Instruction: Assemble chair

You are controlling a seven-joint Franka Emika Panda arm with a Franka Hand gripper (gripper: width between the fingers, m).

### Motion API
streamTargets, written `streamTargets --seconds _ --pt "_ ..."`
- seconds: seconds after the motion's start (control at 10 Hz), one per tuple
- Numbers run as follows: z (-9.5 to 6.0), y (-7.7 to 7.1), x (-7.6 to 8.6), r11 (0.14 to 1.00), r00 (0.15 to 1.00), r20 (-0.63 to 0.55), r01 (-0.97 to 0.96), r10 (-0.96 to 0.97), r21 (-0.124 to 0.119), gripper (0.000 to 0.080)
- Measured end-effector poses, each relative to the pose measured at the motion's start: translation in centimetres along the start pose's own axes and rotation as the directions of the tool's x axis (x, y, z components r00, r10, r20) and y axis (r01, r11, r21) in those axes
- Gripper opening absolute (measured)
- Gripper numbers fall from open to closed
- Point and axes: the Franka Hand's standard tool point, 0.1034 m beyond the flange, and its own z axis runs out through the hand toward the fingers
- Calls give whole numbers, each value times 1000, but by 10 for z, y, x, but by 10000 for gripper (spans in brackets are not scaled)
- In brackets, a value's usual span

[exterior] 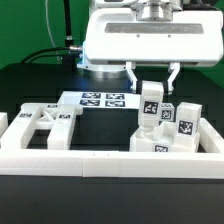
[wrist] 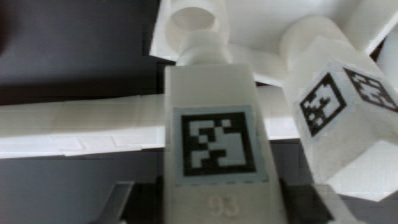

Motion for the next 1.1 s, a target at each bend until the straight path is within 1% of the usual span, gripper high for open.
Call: streamTargets --seconds 0.1,0.2,0.3,0.4,0.6,0.8,1.1 --pt "-2 0 -4 1000 998 -60 0 0 -6 288" --pt "-1 0 -10 1000 999 -37 -4 4 -5 288" --pt "-4 1 -10 1000 999 -42 -4 4 -6 288" --pt "-3 3 -13 1000 999 -38 -2 1 -8 288" --pt "-3 4 -15 1000 999 -34 -1 0 -10 288" --pt "0 4 -17 1000 999 -32 4 -4 -12 288" --pt "9 2 -20 1000 1000 -24 10 -10 -14 288"
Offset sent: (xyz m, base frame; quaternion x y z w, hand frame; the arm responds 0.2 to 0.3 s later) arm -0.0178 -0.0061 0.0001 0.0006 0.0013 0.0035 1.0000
